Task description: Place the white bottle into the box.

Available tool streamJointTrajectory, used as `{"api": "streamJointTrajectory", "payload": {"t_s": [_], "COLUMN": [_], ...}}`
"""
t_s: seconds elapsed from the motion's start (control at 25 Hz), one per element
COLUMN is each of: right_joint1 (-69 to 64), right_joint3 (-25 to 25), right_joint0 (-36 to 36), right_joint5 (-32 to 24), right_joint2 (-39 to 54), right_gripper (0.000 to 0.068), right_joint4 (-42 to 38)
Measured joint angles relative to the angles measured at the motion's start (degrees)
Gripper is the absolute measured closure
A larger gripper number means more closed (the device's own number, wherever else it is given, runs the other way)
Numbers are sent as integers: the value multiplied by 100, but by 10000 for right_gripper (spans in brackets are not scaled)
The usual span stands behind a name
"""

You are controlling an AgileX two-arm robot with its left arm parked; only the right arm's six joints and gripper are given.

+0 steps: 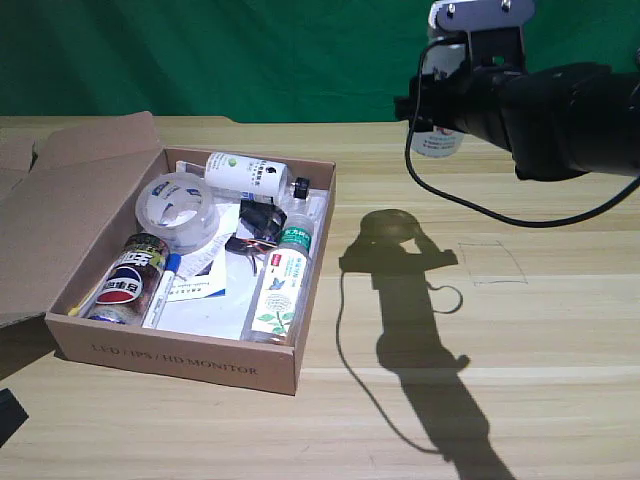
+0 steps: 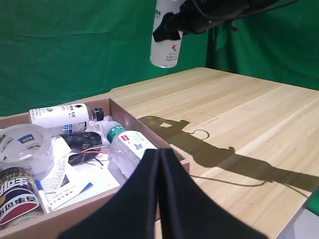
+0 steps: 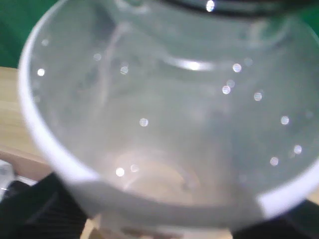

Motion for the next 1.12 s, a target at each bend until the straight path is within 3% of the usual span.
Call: {"api": "streamJointTrajectory", "payload": {"t_s": [0.16, 0.36, 0.68, 0.92, 1.04, 1.12], "right_joint1": [-655, -816, -396, -72, -66, -66], "right_joint3": [938, 1529, 1630, 1716, 1716, 1716], "right_joint0": [522, 1121, 1915, 1950, 1950, 1950], "right_joint5": [-959, -1244, -1261, -1261, -1269, -1322], "right_joint2": [0, 0, 0, 0, 0, 0], "right_gripper": [146, 146, 146, 146, 38, 9], "right_joint4": [334, 1062, 2061, 2637, 2581, 2569]}}
